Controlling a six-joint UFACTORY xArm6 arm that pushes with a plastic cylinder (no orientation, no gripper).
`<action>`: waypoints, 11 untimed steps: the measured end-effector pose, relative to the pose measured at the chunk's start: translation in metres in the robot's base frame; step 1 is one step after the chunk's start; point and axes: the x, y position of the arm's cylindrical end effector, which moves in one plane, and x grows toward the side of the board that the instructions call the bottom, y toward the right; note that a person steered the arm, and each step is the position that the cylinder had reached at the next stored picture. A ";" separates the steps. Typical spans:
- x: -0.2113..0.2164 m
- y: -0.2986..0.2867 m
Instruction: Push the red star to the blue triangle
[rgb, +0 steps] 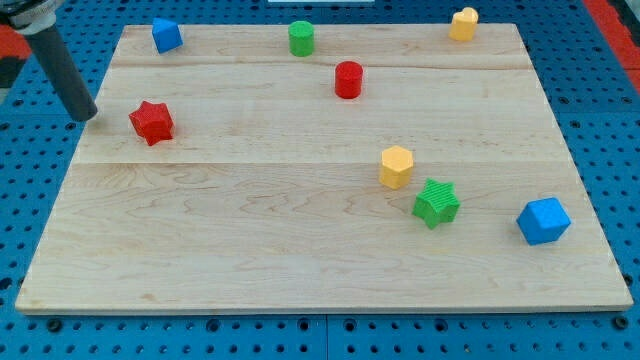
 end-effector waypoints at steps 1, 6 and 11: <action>0.019 0.000; -0.016 0.084; -0.077 0.073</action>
